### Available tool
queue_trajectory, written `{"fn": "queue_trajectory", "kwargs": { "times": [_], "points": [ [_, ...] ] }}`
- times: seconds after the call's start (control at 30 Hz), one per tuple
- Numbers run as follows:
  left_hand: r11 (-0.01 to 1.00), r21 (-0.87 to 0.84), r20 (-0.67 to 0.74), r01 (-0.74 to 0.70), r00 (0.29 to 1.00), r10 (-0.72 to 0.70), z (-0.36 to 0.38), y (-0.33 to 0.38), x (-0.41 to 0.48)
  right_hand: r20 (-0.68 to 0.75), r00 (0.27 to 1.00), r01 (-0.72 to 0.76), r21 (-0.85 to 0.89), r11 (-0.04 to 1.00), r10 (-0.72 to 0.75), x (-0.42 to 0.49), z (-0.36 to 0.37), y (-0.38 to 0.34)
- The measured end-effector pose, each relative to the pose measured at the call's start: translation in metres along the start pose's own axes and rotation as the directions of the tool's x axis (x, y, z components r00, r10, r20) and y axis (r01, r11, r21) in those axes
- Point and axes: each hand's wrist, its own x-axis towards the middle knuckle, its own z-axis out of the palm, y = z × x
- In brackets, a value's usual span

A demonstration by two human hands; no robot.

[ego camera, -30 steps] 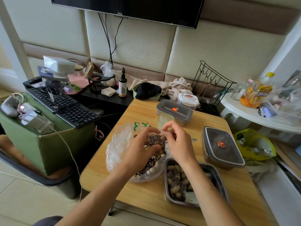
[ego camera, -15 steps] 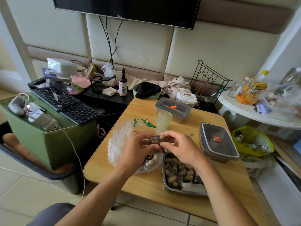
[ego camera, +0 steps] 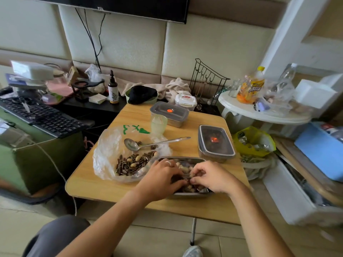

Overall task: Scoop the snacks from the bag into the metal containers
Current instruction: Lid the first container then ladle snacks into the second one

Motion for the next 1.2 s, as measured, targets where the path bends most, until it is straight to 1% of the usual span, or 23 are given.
{"fn": "queue_trajectory", "kwargs": {
  "times": [0.1,0.2,0.3,0.53,0.6,0.63,0.7,0.73,0.77,0.8,0.83,0.87,0.9,0.93,0.97,1.0,1.07,1.1,1.13,1.2],
  "points": [
    [1.000,0.026,0.051,-0.016,0.999,0.015,0.000,0.002,0.005,0.002,1.000,-0.006,-0.053,0.999,0.006,-0.004,0.003,0.002],
    [0.999,0.053,0.047,-0.007,0.999,0.004,0.002,0.002,0.009,-0.038,0.999,0.020,-0.146,0.989,-0.026,-0.006,0.003,-0.001],
    [0.998,0.059,0.048,0.020,0.999,-0.023,0.006,0.001,0.010,-0.074,0.996,0.036,-0.140,0.990,-0.047,-0.007,0.003,-0.004],
    [0.999,0.053,0.057,0.001,0.998,-0.004,0.006,-0.004,0.015,0.011,0.999,0.044,-0.148,0.988,-0.043,0.003,0.007,-0.005],
    [0.997,0.072,0.072,-0.008,0.997,0.002,0.007,-0.004,0.014,0.031,0.999,0.038,-0.112,0.993,-0.035,0.003,0.002,-0.004],
    [0.996,0.083,0.079,-0.012,0.997,0.005,0.008,-0.004,0.014,0.014,1.000,0.017,-0.046,0.999,-0.017,0.003,-0.002,-0.002],
    [0.995,0.101,0.098,-0.015,0.995,0.005,0.010,-0.005,0.014,-0.098,0.994,-0.043,0.122,0.992,0.055,0.005,-0.011,0.006],
    [0.994,0.106,0.109,-0.016,0.994,0.004,0.009,-0.004,0.014,-0.206,0.973,-0.072,0.165,0.984,0.105,0.009,-0.015,0.013],
    [0.994,0.109,0.118,-0.017,0.993,0.004,0.010,-0.004,0.014,-0.344,0.924,-0.112,0.176,0.978,0.167,0.014,-0.017,0.021],
    [0.994,0.109,0.122,-0.017,0.993,0.004,0.009,-0.004,0.014,-0.488,0.841,-0.160,0.187,0.969,0.233,0.020,-0.020,0.029],
    [0.994,0.111,0.125,-0.018,0.992,0.004,0.009,-0.004,0.013,-0.609,0.733,-0.212,0.219,0.953,0.303,0.026,-0.023,0.038],
    [0.993,0.115,0.126,-0.019,0.992,0.005,0.009,-0.003,0.013,-0.686,0.622,-0.261,0.273,0.926,0.377,0.031,-0.025,0.046],
    [0.993,0.117,0.129,-0.020,0.992,0.005,0.008,-0.003,0.013,-0.713,0.524,-0.314,0.347,0.884,0.466,0.035,-0.026,0.054],
    [0.993,0.118,0.131,-0.023,0.991,0.007,0.008,-0.003,0.012,-0.696,0.449,-0.365,0.430,0.826,0.560,0.039,-0.027,0.061],
    [0.993,0.119,0.132,-0.025,0.991,0.009,0.008,-0.003,0.012,-0.641,0.409,-0.399,0.515,0.759,0.650,0.042,-0.026,0.069],
    [0.992,0.120,0.135,-0.028,0.991,0.011,0.007,-0.003,0.012,-0.571,0.399,-0.397,0.597,0.697,0.717,0.045,-0.025,0.077],
    [0.992,0.119,0.137,-0.034,0.990,0.017,0.006,-0.002,0.011,-0.436,0.436,-0.295,0.757,0.583,0.787,0.049,-0.021,0.088],
    [0.992,0.118,0.139,-0.034,0.990,0.017,0.007,-0.002,0.011,-0.396,0.452,-0.239,0.810,0.536,0.800,0.048,-0.019,0.090],
    [0.992,0.117,0.138,-0.035,0.990,0.019,0.006,-0.003,0.010,-0.381,0.461,-0.210,0.830,0.516,0.801,0.047,-0.018,0.092],
    [0.992,0.117,0.134,-0.037,0.991,0.021,0.007,-0.004,0.010,-0.390,0.467,-0.204,0.826,0.526,0.794,0.045,-0.019,0.093]
  ]
}}
